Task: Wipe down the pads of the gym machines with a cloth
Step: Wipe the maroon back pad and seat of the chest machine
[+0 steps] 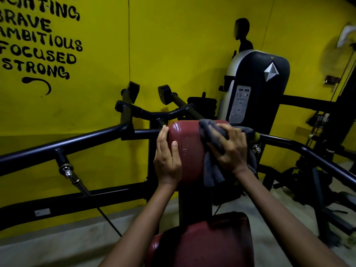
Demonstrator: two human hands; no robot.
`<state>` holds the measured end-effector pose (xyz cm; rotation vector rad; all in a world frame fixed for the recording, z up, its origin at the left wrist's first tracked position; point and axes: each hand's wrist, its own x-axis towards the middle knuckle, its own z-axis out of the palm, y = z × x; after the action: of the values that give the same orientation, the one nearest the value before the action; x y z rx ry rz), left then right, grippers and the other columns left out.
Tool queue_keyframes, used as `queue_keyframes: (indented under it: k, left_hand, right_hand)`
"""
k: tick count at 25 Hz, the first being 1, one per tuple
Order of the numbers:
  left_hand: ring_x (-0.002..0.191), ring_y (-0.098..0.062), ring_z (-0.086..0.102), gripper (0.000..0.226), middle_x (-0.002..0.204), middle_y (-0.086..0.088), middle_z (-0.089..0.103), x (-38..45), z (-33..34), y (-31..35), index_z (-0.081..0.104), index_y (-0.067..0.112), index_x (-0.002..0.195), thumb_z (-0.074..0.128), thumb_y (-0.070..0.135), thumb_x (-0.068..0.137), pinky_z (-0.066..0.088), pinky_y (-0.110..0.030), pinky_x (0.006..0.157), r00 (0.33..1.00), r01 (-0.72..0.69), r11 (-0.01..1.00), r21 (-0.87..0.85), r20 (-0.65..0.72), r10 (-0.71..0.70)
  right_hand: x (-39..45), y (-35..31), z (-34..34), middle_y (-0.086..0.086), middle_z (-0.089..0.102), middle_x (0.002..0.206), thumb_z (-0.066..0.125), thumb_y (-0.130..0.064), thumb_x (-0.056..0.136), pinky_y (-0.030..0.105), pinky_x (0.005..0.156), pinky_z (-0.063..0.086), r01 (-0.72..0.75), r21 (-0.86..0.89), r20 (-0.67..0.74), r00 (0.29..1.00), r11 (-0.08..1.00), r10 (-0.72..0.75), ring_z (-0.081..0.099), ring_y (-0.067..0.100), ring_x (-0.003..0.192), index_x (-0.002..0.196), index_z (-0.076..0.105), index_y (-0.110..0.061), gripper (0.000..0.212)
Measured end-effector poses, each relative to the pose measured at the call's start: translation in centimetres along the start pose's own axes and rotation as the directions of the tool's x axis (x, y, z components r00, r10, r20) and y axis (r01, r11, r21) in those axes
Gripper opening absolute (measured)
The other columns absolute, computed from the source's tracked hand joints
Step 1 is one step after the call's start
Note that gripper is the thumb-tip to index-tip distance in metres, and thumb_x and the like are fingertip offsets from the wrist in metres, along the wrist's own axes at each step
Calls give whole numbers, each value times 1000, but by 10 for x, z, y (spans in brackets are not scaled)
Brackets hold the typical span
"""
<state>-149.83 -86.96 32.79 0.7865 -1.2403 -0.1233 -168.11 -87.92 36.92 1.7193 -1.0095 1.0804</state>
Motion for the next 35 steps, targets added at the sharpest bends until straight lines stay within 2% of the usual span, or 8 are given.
queue_keyframes:
  k: [4,10,15,20,24,29,33,35]
  left_hand:
    - [130,-1,33,51,141,8,35,2,2,-3,39,11,140,32,33,95,38,-30,105,1000,11,1000,11,5,-11]
    - [130,-2,34,51,144,-5,42,2,2,0,41,8,139,32,32,95,37,-29,105,1000,19,1000,8,-3,-19]
    - [133,-15,38,52,147,-9,38,7,-7,6,39,9,140,31,36,96,41,-32,101,995,33,996,77,92,-40]
    - [129,-19,42,45,143,-5,40,-60,-50,11,47,13,132,36,35,94,38,-31,100,964,136,972,194,199,-175]
    - [113,-23,57,49,124,-5,59,-145,-93,-8,58,10,118,33,41,88,43,-38,91,929,39,874,484,304,-210]
    - [124,-22,47,45,128,0,56,-220,-106,-33,54,18,127,34,40,93,36,-41,101,882,-38,796,604,395,-258]
    - [130,-20,38,46,134,-1,52,-228,-113,-49,48,21,132,26,44,100,27,-36,103,909,-72,834,547,380,-171]
    - [129,-20,39,45,134,-1,52,-226,-111,-50,48,21,133,25,42,100,27,-34,103,920,-76,848,525,365,-144]
  right_hand:
    - [56,-22,12,9,62,98,40,-54,87,40,69,38,-332,-74,84,937,940,338,54,34,88,106,69,-18,50]
    - [7,-19,2,11,56,121,50,-43,92,39,71,38,221,-9,-27,975,975,-221,50,31,94,126,56,-19,42]
    - [42,-51,11,10,62,105,48,-46,88,39,69,36,-282,-67,-12,959,957,282,51,31,89,113,67,-18,42]
    - [11,-23,3,9,49,125,50,-43,91,40,70,39,282,-17,25,959,959,-281,45,30,96,129,52,-22,43]
    - [24,-41,9,11,59,116,50,-44,89,41,71,38,-196,-4,7,981,981,196,40,28,95,127,58,-23,44]
    - [20,-44,6,9,45,124,47,-45,94,38,68,34,396,-11,-12,918,918,-396,46,29,94,132,51,-25,43]
    - [29,-50,10,10,45,123,49,-43,93,39,69,35,222,0,-20,975,975,-222,45,30,96,132,53,-25,44]
    - [19,-55,10,10,41,125,48,-44,92,39,69,34,388,13,7,921,921,-388,45,30,94,133,51,-25,45]
